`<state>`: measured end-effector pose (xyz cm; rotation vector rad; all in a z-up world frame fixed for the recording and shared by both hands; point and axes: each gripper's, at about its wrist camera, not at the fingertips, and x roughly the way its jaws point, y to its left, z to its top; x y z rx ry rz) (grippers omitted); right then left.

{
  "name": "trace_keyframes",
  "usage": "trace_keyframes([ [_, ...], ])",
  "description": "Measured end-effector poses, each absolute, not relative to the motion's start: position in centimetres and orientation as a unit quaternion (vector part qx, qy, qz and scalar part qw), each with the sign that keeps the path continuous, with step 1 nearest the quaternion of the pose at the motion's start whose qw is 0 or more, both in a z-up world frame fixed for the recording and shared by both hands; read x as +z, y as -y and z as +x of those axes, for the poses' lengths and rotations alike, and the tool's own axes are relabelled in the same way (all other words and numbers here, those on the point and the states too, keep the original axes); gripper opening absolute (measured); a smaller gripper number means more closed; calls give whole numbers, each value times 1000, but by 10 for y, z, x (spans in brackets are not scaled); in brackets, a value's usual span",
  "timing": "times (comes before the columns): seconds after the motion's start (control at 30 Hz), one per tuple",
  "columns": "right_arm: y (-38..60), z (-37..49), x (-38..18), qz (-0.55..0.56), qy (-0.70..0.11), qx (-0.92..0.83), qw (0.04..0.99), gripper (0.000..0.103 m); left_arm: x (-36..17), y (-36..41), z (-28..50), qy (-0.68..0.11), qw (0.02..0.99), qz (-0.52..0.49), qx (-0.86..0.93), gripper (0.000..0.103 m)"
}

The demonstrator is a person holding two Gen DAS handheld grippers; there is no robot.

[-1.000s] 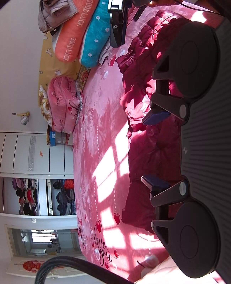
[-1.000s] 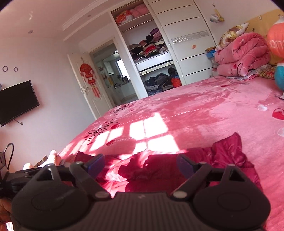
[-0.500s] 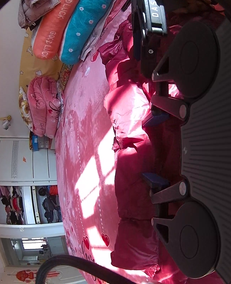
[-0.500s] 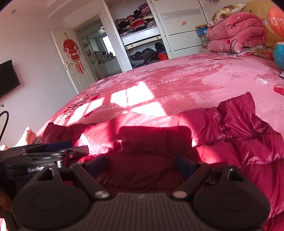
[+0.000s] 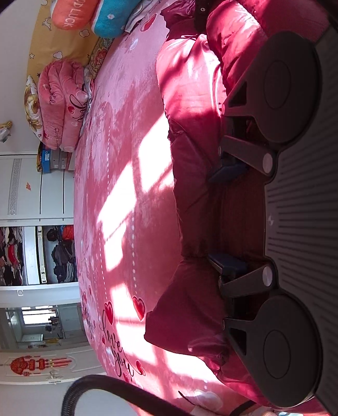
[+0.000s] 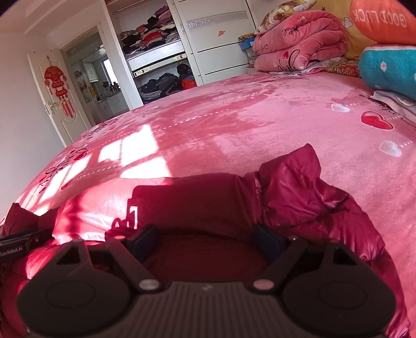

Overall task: Fold large clothes
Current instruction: 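Lay the hem over the jacket body and open both grippers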

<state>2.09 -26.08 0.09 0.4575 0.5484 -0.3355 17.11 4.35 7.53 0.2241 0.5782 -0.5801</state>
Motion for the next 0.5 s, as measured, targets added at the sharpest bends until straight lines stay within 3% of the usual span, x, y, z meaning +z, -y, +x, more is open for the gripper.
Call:
trace_keyframes([
  [0.5, 272, 45, -30, 217, -274, -163, 923, 87, 48, -57, 173, -284, 914, 79, -279, 80],
])
